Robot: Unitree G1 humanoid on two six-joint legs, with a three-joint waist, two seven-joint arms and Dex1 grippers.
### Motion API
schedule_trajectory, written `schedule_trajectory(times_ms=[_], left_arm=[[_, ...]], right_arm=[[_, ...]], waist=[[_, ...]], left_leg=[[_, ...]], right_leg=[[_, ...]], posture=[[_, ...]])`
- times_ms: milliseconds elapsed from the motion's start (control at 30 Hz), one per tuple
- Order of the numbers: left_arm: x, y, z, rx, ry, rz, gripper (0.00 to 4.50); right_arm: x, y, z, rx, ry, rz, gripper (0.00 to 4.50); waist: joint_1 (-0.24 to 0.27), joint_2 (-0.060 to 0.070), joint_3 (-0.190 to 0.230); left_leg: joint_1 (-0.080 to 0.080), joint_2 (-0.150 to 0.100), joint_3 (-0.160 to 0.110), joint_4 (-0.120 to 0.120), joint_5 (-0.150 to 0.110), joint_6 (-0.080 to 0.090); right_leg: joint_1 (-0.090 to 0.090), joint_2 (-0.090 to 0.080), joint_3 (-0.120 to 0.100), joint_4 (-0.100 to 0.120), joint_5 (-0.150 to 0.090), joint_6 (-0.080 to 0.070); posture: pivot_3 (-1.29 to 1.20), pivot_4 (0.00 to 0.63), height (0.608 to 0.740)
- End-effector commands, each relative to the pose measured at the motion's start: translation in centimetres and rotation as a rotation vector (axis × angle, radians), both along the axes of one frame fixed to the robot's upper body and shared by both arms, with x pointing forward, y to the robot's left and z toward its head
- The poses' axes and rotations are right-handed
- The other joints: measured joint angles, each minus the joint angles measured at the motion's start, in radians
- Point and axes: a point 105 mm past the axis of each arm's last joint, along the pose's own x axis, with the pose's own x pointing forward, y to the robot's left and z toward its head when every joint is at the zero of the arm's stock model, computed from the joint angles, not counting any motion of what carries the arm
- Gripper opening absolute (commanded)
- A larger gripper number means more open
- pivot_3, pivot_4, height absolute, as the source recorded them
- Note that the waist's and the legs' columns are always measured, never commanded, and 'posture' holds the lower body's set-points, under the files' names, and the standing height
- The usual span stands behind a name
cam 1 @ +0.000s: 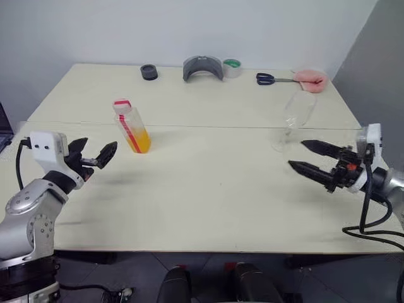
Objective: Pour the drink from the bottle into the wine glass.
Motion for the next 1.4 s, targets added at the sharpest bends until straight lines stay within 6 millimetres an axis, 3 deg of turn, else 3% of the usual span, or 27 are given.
schedule_trajectory(times_ms=[33,333,633,833,1400], left_arm=[[0.3,0.0,1.3,0.020,-0.054,0.006,4.49],[1.6,-0.3,2.4,0.017,-0.086,0.021,4.49],[3.4,-1.4,2.7,0.055,-0.095,-0.029,4.49],[4.6,-3.1,2.4,0.058,-0.097,-0.091,4.49],[7.1,-4.5,3.0,0.033,-0.145,-0.122,4.49]], right_arm=[[-0.1,1.5,1.4,0.039,-0.034,0.055,4.50],[0.9,2.9,2.7,0.099,-0.082,0.054,4.50],[0.9,3.8,2.6,0.092,-0.110,0.059,4.50],[0.8,3.7,2.5,0.091,-0.112,0.045,4.50],[0.6,3.3,2.7,0.083,-0.121,0.014,4.50]], waist=[[0.000,0.000,0.000],[0.002,0.000,0.000],[0.004,0.000,0.000],[0.005,0.000,0.000],[0.005,0.000,0.000]], left_leg=[[0.000,0.000,0.000,0.000,0.000,0.000],[-0.001,0.000,0.000,0.000,0.000,0.000],[-0.001,0.000,-0.001,0.000,0.000,0.000],[-0.001,0.000,0.000,0.000,0.000,0.000],[-0.002,0.000,0.000,0.000,0.000,0.000]], right_leg=[[0.000,0.000,0.000,0.000,0.000,0.000],[0.000,0.000,0.000,0.000,0.000,0.000],[-0.001,0.000,-0.001,0.000,0.000,0.000],[-0.001,0.000,-0.001,0.000,0.000,0.000],[-0.001,0.000,-0.001,0.000,0.000,0.000]], posture=[[0.00,0.150,0.740],[0.00,0.150,0.740],[0.00,0.150,0.740],[0.00,0.150,0.740],[0.00,0.150,0.740]])
